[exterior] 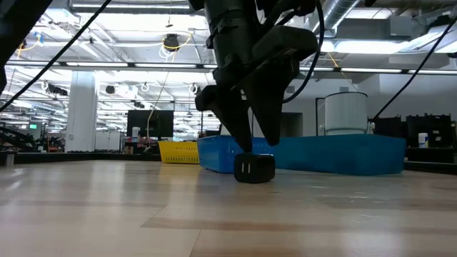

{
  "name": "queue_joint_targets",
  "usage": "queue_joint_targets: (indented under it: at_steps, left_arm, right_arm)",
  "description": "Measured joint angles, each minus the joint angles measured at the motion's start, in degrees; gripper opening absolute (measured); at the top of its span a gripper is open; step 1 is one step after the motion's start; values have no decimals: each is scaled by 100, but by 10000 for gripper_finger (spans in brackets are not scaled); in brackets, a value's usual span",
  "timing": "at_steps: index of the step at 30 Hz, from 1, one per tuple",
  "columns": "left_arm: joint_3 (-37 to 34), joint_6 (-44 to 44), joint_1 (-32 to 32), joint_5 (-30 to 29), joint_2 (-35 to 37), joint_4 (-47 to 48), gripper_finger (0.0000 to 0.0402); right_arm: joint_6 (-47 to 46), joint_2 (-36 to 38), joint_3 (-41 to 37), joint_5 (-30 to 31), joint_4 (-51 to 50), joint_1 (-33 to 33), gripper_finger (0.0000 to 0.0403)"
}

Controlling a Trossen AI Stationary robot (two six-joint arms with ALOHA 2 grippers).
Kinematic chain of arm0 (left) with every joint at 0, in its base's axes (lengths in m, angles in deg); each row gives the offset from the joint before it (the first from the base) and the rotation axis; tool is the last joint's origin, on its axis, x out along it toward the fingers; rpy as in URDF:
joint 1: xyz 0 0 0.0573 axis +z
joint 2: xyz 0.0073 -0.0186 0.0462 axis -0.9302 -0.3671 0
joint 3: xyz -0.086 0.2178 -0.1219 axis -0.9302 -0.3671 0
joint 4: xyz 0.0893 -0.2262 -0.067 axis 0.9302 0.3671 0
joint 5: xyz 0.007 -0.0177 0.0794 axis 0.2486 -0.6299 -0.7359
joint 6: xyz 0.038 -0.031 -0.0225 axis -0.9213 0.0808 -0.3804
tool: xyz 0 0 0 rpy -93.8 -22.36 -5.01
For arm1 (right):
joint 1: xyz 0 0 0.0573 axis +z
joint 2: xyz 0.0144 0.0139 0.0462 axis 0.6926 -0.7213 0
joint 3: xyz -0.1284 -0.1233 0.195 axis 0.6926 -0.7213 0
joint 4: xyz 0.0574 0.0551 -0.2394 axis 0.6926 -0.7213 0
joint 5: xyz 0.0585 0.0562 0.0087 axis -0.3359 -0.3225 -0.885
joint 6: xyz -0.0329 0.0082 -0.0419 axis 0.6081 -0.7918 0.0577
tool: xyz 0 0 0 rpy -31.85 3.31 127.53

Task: Pick and place items into bin
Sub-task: Put the black charger adapter into the blue bin

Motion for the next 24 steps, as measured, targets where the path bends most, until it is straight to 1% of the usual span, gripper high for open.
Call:
queue_joint_targets:
  at_steps: [12, 24]
  left_arm:
    - [0, 147, 2, -154, 3, 24, 227]
    - [-2, 277, 2, -178, 5, 28, 227]
  right_arm:
    - [-3, 0, 0, -11, 0, 0, 172]
    - [0, 0, 0, -11, 1, 0, 172]
